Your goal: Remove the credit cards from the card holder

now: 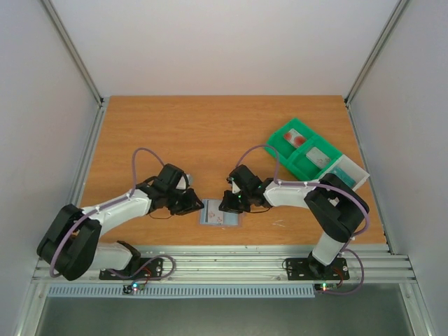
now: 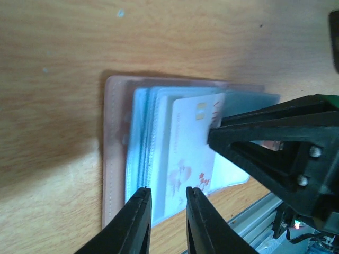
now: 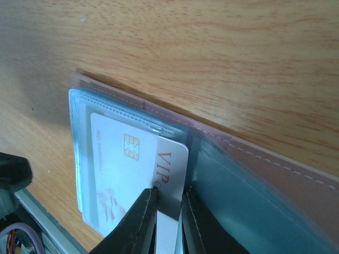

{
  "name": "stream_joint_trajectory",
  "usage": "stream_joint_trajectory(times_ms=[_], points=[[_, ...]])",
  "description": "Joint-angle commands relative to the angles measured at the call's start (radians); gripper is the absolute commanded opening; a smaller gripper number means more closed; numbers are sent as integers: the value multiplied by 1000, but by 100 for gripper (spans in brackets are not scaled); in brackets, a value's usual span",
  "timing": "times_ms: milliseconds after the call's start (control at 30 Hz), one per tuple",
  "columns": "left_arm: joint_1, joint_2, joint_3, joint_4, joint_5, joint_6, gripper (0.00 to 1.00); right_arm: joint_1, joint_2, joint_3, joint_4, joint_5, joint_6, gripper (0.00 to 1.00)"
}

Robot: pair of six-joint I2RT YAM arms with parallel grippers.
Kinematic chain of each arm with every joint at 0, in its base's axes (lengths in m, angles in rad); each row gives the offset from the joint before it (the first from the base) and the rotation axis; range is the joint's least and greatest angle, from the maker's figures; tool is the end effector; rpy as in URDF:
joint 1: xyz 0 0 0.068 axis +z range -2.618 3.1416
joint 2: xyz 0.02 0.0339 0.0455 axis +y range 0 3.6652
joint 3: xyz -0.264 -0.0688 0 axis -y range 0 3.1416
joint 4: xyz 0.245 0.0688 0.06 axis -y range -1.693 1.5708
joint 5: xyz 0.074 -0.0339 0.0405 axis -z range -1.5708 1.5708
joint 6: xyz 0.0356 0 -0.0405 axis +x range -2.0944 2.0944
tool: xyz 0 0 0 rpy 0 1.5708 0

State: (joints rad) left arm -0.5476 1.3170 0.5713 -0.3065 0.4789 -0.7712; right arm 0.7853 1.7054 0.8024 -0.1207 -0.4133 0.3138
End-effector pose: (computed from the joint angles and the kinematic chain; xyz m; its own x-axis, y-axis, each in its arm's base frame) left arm 0.1850 -0.1321 0.1552 -0.9897 -0.1210 -0.0765 -0.0457 0.7732 -0.6325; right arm 0.2089 0.2291 0.1289 -0.8199 -0.4200 -0.3889 -0.5700 0.6619 0.4868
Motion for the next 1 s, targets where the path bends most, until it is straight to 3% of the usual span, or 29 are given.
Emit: stream_joint_trajectory(times_ms=[0,267,500,967], points=[[-5,-13,29,26,-6,20,22,-2,30,-20,-2,12,9,14],[-6,82,-24,247,134,-32,16,-3,29,-41,30,4,11,9],[-6,137,-27,212,81,9,14,-17,18,-48,32,4,4,1],[-6,198,-37,159,-10,36,14,-79,-43,-80,23,-22,-27,1]])
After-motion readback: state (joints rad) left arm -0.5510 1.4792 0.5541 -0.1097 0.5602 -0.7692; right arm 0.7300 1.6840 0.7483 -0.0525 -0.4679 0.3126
